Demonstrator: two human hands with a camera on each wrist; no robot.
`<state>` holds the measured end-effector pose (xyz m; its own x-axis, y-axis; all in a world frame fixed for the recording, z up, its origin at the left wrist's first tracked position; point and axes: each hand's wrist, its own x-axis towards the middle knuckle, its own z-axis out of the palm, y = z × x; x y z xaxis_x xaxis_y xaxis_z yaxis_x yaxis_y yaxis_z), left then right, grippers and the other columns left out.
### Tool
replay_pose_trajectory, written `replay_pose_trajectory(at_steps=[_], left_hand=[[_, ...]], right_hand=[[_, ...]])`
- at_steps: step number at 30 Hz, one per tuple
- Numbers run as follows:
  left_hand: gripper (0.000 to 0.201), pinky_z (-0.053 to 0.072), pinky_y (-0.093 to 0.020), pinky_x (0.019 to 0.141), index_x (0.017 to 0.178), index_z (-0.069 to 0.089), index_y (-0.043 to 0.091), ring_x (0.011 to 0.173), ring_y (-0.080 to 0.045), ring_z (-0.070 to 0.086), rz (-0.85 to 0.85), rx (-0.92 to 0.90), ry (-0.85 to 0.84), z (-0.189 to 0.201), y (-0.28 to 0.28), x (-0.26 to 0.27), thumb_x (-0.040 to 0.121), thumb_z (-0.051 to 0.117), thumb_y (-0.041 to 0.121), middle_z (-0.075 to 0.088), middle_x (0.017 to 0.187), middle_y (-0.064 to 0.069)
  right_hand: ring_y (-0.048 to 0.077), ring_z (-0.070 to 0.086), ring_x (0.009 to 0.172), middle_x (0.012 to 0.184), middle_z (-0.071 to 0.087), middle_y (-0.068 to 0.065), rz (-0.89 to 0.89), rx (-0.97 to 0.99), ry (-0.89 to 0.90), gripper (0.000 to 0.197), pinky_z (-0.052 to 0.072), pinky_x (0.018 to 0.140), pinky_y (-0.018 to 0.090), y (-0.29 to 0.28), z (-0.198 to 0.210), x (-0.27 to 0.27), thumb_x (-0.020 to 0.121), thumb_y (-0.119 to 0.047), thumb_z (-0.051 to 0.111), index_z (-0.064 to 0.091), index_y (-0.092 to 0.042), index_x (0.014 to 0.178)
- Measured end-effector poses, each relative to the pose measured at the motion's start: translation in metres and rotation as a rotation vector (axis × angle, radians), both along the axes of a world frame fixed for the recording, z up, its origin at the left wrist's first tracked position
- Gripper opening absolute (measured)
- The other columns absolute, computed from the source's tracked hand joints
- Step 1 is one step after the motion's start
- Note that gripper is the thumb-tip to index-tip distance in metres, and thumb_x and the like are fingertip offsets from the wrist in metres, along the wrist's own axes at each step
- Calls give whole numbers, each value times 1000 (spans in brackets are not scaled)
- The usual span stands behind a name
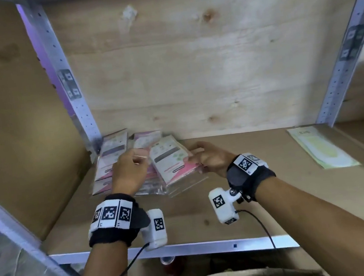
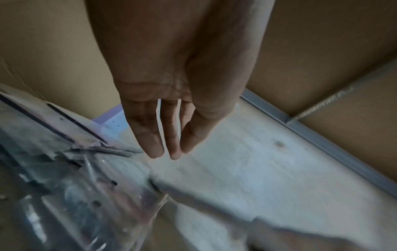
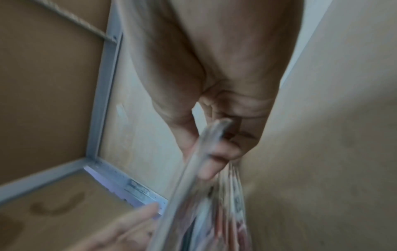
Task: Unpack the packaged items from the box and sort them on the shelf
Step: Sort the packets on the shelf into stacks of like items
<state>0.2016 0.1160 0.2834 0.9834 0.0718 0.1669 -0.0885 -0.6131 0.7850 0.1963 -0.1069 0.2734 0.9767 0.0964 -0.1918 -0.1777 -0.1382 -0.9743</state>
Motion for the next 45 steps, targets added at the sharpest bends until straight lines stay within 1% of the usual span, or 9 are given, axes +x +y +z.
replay_pose_trajectory(at_steps=[4,7,12,16,21,26,34,41,45], left_hand=[[65,34,-40,107,139,52,34,132,-27,38,-193,325,25,-11,-30,-9,83,74,9,48,143,-4],[59,30,-41,110,137,57,34,130,-27,37,-282,438,-100,-13,-54,-12,82,76,20,50,138,-3],[26,52,-35,83,111,73,24,98,-18,64,-411,240,-267,-6,-93,-19,89,70,37,70,106,4],[23,57,-32,79,105,76,22,88,-5,72,-531,18,-276,-6,-123,-23,87,74,36,77,98,15],[26,57,-40,90,110,77,19,100,-16,74,-738,-272,-72,-22,-159,-24,85,78,26,78,106,5],[21,56,-26,66,105,77,15,84,-13,73,-621,-470,59,-37,-183,-18,87,76,25,79,99,-2],[19,54,-21,55,103,68,18,72,-10,73,-412,-668,166,-40,-192,-1,93,67,35,78,85,4],[41,56,-29,75,107,72,15,82,-18,72,-140,-550,-44,-44,-159,32,78,82,41,77,93,-4],[29,55,-20,58,102,75,12,68,-12,73,-267,-472,-37,-51,-149,33,82,80,33,77,87,-9]], right_hand=[[29,66,80,109,72,17,-20,226,-30,45,49,53,25,-37,13,-34,90,-9,70,52,-16,131],[18,67,65,95,72,9,-8,307,-44,29,46,45,18,-61,22,-57,94,-10,65,63,-8,123],[18,64,68,86,68,8,-13,467,-51,34,42,58,25,-106,32,-85,103,-38,47,63,-9,110],[17,56,63,75,63,4,-81,552,-132,50,36,54,24,-139,34,-98,105,-36,39,71,-17,71],[16,42,68,74,47,3,-253,257,-207,12,28,57,27,-162,0,-102,93,-23,64,59,-12,89],[31,68,110,116,73,7,-101,29,-95,33,49,95,46,-162,-27,-99,90,-27,71,68,-11,118],[25,71,106,122,71,13,-23,182,-58,37,58,82,32,-170,-28,-106,95,-8,62,59,-6,132],[33,65,117,126,69,14,163,-33,17,37,48,105,50,-180,-32,-120,97,-9,61,58,-8,134],[38,63,118,122,70,14,101,-102,27,38,41,107,62,-190,-33,-126,91,-14,70,62,-10,128]])
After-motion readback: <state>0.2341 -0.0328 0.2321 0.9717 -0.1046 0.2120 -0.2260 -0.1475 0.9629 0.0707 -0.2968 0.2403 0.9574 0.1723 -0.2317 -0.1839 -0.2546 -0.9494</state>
